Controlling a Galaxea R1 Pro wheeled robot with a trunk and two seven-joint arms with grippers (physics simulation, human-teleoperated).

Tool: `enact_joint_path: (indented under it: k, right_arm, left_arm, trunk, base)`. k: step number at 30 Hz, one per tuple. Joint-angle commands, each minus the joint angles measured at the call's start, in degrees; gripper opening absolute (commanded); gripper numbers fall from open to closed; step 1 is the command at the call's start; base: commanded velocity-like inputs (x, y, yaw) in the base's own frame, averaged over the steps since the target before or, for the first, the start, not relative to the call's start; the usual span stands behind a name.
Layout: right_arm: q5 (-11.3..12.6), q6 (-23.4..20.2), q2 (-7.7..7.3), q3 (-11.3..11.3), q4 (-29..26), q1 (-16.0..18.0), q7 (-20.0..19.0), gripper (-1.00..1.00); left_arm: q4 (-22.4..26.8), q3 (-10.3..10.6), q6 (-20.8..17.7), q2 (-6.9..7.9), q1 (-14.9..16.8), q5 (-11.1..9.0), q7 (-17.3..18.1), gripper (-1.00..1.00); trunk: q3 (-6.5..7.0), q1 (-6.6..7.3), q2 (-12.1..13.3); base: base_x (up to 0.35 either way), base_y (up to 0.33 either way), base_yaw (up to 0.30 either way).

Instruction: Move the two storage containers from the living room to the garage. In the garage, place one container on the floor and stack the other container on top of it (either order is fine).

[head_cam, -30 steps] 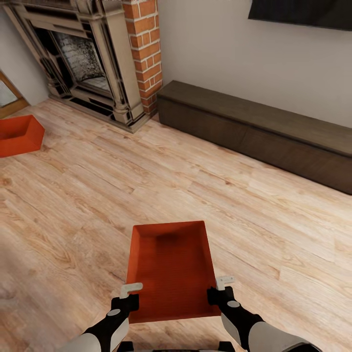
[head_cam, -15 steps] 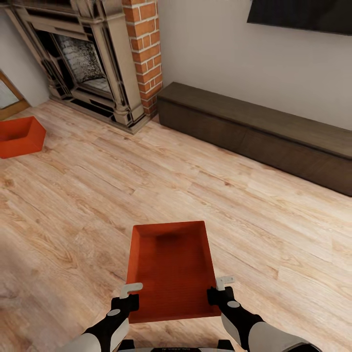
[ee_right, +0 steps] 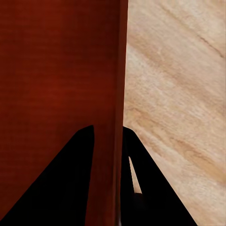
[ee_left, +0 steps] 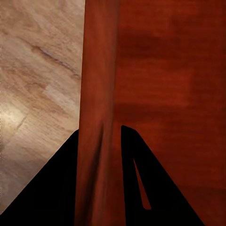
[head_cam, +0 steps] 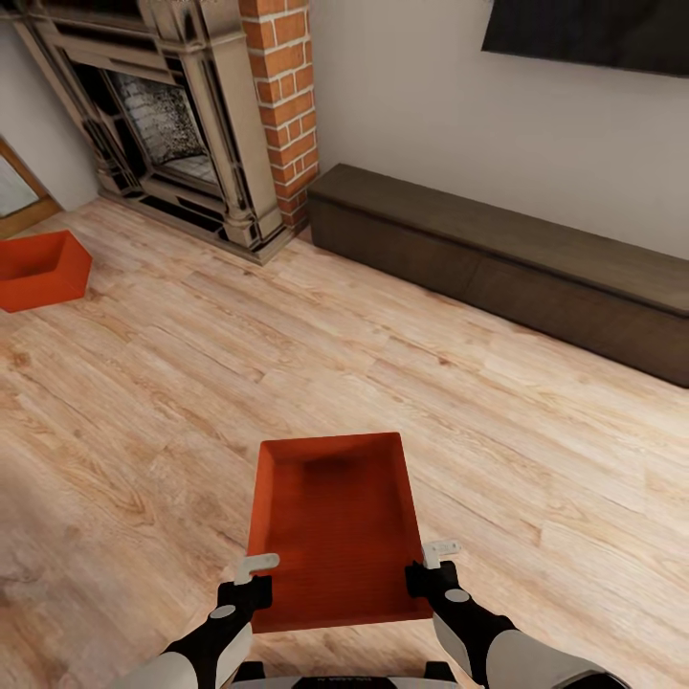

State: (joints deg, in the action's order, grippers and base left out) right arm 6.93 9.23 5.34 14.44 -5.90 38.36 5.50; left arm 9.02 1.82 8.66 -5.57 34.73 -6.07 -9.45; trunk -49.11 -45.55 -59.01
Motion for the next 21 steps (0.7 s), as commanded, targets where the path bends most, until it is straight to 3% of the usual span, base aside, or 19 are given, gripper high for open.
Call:
enact_joint_path:
  k: [1, 21]
  right_arm:
    - [0.1, 0.7, 0.02, -3.1, -3.86, 0.05, 0.22, -1.0]
    - [0.14, 0.7, 0.02, -3.1, -3.86, 0.03, 0.22, -1.0]
  left_arm:
    - [-0.23, -2.08, 0.31, 0.03, -0.01, -0.97, -2.41, -1.0]
    - [-0.23, -2.08, 0.39, 0.03, -0.01, -0.96, -2.41, -1.0]
  trunk:
    - [0.15, 0.22, 0.39]
    - [3.74, 4.62, 8.41]
  base:
    - [0.0, 0.0, 0.0]
    - [0.0, 0.0, 0.0]
